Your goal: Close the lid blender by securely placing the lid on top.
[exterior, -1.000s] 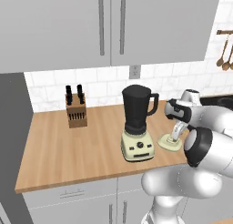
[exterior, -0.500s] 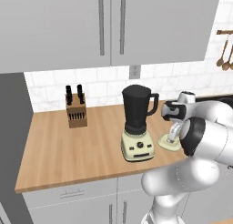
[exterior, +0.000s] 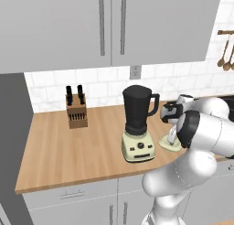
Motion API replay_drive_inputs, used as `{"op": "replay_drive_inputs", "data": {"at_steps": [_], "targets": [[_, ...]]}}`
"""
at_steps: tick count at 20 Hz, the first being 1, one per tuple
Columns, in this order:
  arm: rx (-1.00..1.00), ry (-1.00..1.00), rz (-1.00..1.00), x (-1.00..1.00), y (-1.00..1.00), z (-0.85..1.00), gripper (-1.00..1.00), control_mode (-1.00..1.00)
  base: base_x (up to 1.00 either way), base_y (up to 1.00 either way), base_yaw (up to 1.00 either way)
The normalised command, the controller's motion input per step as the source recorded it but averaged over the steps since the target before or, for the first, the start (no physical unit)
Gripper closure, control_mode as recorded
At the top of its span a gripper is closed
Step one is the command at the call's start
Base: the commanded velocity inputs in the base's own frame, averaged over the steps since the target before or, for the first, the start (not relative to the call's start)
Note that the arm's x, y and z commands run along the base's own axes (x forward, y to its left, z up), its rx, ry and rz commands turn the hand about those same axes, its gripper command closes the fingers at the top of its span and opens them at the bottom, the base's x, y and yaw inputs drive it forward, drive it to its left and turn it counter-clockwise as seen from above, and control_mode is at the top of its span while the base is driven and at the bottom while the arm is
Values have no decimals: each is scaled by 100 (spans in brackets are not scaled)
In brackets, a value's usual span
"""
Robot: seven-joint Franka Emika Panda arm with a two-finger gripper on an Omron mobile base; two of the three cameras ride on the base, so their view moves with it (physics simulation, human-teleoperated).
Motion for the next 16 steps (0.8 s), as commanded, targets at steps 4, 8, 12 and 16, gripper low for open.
{"op": "replay_drive_inputs", "data": {"at_steps": [4, 8, 12, 16], "targets": [[0, 2, 0, 1, 0, -20, -100, -100, 0, 0, 0], [0, 0, 0, 2, 0, -13, 100, -100, 0, 0, 0], [0, 0, 0, 0, 0, 0, 100, -100, 0, 0, 0], [0, 0, 0, -1, 0, 0, 100, -100, 0, 0, 0]]}}
